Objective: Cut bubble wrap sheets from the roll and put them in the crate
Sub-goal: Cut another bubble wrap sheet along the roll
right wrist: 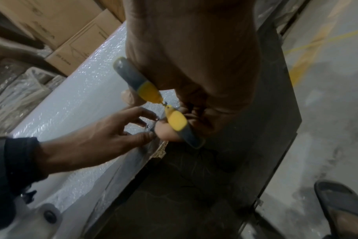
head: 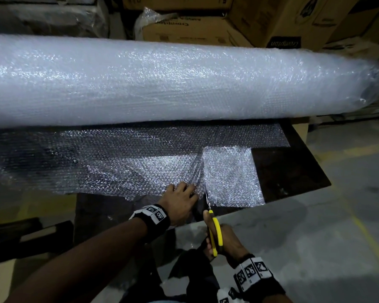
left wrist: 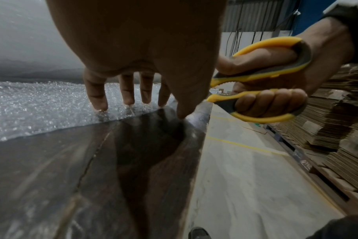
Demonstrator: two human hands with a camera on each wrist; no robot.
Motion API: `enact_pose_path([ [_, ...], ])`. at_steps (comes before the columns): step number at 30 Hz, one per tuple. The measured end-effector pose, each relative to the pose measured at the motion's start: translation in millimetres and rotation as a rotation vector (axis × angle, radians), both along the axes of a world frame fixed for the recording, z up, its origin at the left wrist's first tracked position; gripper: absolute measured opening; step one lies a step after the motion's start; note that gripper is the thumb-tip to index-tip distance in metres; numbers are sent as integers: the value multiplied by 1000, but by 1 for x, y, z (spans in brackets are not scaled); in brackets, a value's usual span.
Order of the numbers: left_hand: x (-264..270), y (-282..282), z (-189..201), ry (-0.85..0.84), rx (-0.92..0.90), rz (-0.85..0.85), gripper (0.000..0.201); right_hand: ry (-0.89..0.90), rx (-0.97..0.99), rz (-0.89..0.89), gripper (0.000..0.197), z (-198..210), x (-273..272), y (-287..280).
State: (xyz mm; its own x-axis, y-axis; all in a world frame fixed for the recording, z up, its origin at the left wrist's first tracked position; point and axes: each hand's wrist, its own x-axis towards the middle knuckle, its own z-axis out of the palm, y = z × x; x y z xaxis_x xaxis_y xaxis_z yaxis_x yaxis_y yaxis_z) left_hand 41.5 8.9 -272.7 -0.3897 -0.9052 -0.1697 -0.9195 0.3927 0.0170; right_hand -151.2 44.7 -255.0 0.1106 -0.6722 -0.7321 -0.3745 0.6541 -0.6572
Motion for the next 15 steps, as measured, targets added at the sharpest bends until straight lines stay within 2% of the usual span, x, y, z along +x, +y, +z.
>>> enact_pose_path([
  [7, -3, -11, -2, -8, -75, 72, 32, -5, 27, -12, 63, -4, -2, 2],
  [15, -15, -25, -2, 27, -92, 27, 34, -50, 124, -31, 66, -3, -5, -1],
])
